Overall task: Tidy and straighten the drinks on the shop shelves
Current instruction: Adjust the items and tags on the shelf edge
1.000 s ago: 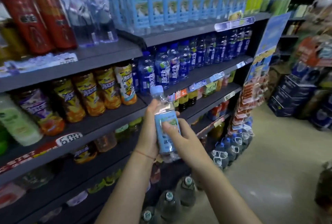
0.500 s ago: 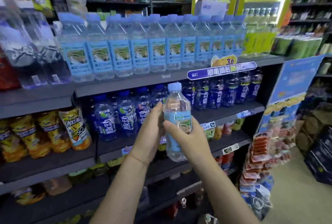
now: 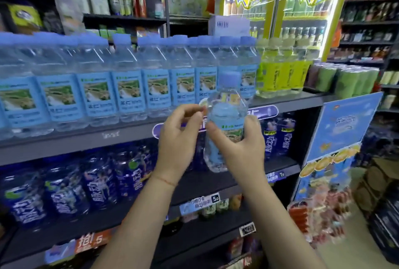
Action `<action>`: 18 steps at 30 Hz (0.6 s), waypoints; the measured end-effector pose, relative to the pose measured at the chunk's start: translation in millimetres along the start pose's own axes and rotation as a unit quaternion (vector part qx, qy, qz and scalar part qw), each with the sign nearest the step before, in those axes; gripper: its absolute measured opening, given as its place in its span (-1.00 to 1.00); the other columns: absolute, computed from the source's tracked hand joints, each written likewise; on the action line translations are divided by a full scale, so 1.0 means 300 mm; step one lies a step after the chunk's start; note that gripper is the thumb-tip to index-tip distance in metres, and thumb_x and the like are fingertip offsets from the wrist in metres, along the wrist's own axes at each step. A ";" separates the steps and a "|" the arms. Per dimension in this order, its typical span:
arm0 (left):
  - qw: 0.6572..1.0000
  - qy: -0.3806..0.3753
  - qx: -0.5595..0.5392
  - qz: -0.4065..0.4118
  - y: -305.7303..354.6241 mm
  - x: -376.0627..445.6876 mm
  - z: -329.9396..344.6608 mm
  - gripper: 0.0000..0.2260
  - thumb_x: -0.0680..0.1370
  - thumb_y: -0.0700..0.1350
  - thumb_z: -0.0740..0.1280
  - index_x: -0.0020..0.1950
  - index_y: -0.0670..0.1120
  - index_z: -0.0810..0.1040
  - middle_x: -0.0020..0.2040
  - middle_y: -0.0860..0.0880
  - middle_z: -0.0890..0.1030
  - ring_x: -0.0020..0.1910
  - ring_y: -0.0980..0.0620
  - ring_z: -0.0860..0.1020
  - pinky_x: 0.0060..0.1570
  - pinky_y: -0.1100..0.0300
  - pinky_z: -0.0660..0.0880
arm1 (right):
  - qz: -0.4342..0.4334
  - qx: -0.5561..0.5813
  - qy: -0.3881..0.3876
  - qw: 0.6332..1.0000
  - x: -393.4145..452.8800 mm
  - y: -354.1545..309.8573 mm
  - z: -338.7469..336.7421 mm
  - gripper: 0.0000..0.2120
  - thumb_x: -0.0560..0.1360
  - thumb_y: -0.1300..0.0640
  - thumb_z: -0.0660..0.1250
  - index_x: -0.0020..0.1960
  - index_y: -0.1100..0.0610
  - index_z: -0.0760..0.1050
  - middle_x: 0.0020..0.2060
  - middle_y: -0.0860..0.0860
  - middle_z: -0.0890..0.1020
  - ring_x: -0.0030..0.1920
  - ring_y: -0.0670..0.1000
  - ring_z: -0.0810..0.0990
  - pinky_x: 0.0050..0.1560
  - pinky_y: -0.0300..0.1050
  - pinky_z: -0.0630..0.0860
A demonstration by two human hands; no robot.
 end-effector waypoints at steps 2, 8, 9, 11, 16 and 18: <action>0.996 0.028 0.062 0.053 0.012 0.039 0.086 -0.89 0.52 -0.02 0.30 -0.03 0.18 0.58 -0.04 0.11 0.63 -0.01 0.13 0.59 0.04 0.14 0.55 | -0.032 -0.015 0.020 0.999 0.101 0.046 -0.078 -0.62 0.35 -0.28 0.39 -0.04 0.00 0.59 -0.11 -0.01 0.50 -0.05 -0.12 0.51 -0.11 -0.38 0.40; 0.910 0.100 0.351 0.197 0.031 0.177 0.398 -0.72 0.52 -0.11 0.24 0.21 -0.07 0.53 0.25 0.04 0.49 0.29 -0.07 0.44 0.32 -0.17 0.34 | -0.091 -0.034 0.107 0.989 0.409 0.156 -0.320 -0.53 0.39 -0.18 0.46 0.07 0.18 0.55 -0.03 0.05 0.46 -0.11 -0.33 0.38 -0.11 -0.59 0.27; 0.879 0.110 0.415 0.209 0.019 0.212 0.453 -0.67 0.51 -0.10 0.24 0.27 -0.07 0.51 0.37 -0.04 0.44 0.39 -0.12 0.37 0.41 -0.21 0.22 | -0.092 -0.032 0.116 0.988 0.465 0.179 -0.347 -0.53 0.40 -0.16 0.47 0.08 0.19 0.54 -0.02 0.05 0.45 -0.13 -0.31 0.37 -0.12 -0.60 0.26; 0.807 0.110 0.540 0.211 -0.024 0.271 0.560 -0.57 0.52 -0.05 0.24 0.40 -0.04 0.43 0.52 -0.11 0.30 0.52 -0.18 0.19 0.50 -0.22 0.01 | -0.079 -0.034 0.101 0.991 0.567 0.235 -0.374 -0.50 0.40 -0.21 0.46 0.11 0.18 0.53 0.00 0.05 0.45 -0.14 -0.26 0.34 -0.12 -0.50 0.30; 0.685 0.115 0.693 0.191 -0.131 0.316 0.656 -0.49 0.58 0.05 0.18 0.55 0.06 0.26 0.60 -0.17 0.10 0.58 -0.22 0.05 0.47 -0.31 0.04 | -0.074 -0.128 -0.008 0.989 0.695 0.357 -0.304 -0.38 0.42 -0.36 0.32 0.18 0.13 0.49 0.03 0.00 0.48 -0.07 -0.05 0.43 -0.18 -0.18 0.28; 0.678 0.128 0.699 0.189 -0.127 0.315 0.656 -0.50 0.59 0.01 0.17 0.55 0.07 0.26 0.60 -0.16 0.11 0.58 -0.21 0.05 0.48 -0.29 0.03 | -0.072 -0.128 -0.031 0.989 0.713 0.372 -0.284 -0.37 0.45 -0.36 0.29 0.26 0.11 0.46 0.08 0.00 0.51 -0.01 -0.04 0.47 -0.16 -0.19 0.32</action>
Point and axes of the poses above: each hand's wrist, its own x-axis towards the middle knuckle, its own z-axis out of the palm, y = z × x, the point moved 7 cm from there along x, towards the middle knuckle
